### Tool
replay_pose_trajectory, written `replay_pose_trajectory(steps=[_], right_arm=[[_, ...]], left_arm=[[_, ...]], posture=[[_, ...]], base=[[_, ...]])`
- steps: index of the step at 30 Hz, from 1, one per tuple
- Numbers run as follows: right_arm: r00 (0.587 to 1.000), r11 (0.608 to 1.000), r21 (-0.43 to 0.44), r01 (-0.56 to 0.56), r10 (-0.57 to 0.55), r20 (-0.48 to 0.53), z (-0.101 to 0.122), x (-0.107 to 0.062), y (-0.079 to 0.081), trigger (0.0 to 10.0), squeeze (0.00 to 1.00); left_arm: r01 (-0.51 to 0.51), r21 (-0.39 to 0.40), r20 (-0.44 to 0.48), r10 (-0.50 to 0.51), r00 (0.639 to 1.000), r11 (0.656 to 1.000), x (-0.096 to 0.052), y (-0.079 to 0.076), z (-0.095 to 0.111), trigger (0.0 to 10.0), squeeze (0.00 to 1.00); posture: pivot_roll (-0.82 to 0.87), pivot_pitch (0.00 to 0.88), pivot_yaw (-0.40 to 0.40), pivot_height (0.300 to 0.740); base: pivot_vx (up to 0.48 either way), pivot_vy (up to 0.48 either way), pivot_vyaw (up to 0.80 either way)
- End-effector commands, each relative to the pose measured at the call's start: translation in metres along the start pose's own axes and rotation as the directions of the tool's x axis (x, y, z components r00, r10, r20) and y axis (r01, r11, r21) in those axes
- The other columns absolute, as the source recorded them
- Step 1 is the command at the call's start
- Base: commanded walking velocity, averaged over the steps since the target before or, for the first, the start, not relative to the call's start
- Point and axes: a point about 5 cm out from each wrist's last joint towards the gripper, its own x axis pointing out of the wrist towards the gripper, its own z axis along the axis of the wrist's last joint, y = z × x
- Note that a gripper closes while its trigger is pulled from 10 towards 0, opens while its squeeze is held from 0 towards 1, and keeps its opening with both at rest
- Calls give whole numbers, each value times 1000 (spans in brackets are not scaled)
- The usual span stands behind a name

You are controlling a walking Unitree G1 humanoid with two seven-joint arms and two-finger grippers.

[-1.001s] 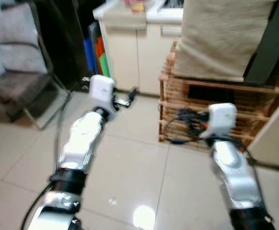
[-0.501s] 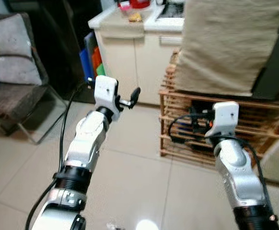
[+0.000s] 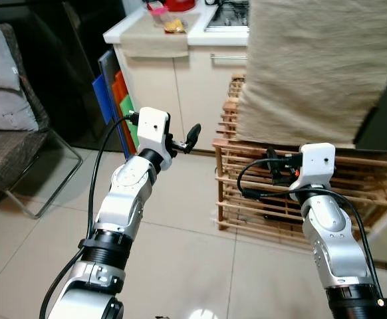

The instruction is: Restocking fridge

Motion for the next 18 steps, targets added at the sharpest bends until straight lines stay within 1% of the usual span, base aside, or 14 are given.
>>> replay_pose_trajectory(steps=[1,6,12,18], right_arm=[[1000,1000,16,-14,14,5,1,1,7,10000,0],[1000,1000,15,-7,7,10,2,1,4,10000,0],[999,999,26,36,-37,34,7,2,-1,10000,0],[998,998,30,56,-57,32,5,0,-4,10000,0]], left_arm=[[-18,1,-31,18,999,1000,-1,7,-3,10000,0],[-15,-18,-35,15,999,1000,-1,6,-4,10000,0],[-5,-29,-35,4,999,1000,0,4,-5,10000,0],[-14,-40,-44,13,999,999,-1,7,-6,10000,0]], posture=[[-120,0,105,740],[-123,0,105,740],[-127,0,111,740],[-127,0,113,740]], base=[[0,480,-800],[0,480,-759],[0,480,-759],[0,480,-759]])
